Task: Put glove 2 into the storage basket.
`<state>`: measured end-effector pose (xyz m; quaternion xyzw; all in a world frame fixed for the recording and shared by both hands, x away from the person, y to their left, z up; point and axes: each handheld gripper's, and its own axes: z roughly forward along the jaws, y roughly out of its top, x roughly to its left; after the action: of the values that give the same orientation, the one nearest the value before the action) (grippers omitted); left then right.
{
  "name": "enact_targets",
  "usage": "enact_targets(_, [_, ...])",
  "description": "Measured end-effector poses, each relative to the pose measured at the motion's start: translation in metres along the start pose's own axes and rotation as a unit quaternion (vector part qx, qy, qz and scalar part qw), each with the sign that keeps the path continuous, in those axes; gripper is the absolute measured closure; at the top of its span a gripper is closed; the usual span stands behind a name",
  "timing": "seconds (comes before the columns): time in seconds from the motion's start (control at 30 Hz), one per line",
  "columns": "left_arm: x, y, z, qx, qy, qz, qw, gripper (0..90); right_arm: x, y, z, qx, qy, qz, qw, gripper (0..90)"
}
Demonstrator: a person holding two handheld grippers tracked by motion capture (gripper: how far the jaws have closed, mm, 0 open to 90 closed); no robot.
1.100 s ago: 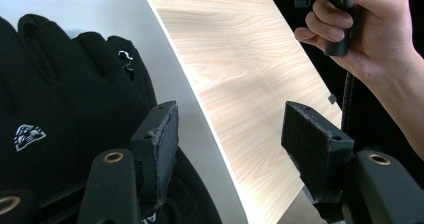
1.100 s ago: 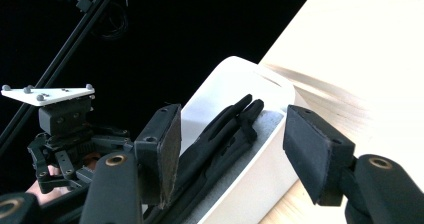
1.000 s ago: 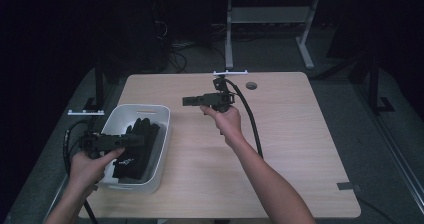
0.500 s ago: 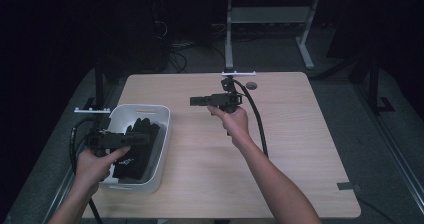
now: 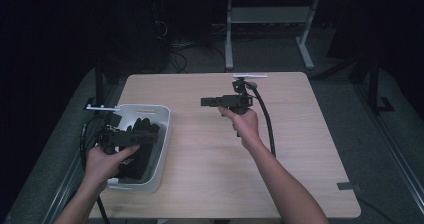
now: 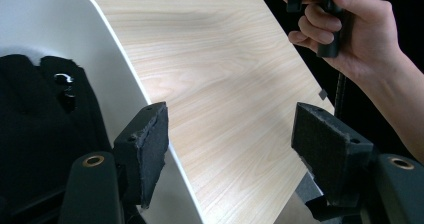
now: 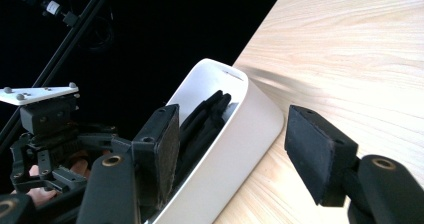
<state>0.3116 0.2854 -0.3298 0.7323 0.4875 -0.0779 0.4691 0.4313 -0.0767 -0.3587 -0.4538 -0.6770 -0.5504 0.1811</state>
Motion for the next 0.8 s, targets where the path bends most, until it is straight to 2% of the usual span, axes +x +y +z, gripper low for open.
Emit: enact_targets(0.8, [-0.019,0.010,0.030,0.019,-0.014,0.022,0.9995,29.2,-0.023,-0.010,-0.046,-0.027,-0.021,0.019,0.9992,38.9])
